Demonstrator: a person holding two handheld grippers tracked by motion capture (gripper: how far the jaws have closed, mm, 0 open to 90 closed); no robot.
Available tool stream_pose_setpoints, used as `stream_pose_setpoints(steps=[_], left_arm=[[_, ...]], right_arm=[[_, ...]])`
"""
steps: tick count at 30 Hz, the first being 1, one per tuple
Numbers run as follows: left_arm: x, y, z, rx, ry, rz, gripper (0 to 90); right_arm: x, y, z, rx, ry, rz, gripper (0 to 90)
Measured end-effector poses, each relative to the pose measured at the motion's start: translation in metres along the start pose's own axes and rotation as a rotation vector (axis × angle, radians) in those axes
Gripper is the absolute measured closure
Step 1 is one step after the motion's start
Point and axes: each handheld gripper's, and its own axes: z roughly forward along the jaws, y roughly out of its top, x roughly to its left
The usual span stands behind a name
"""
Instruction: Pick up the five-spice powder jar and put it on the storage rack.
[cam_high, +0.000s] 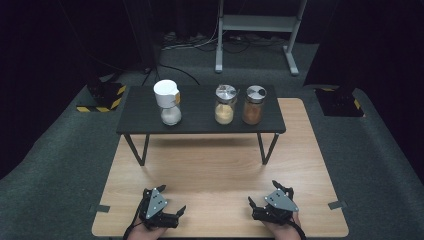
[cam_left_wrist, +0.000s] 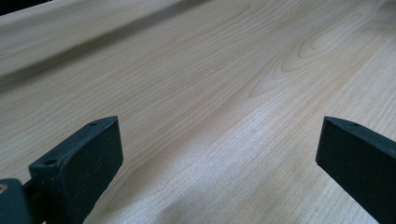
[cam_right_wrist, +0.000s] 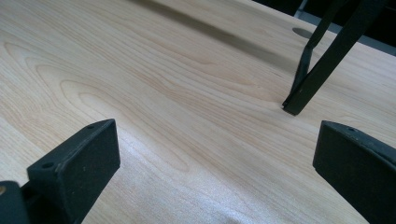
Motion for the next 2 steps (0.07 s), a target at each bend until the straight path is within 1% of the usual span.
stream_pose_setpoints(steps=[2], left_arm=[[0.0000,0.0000,0.0000,0.001,0.002,0.001,0.9]], right_arm=[[-0.0003,-0.0002,-0.0003,-0.001,-0.001,0.001,0.0]])
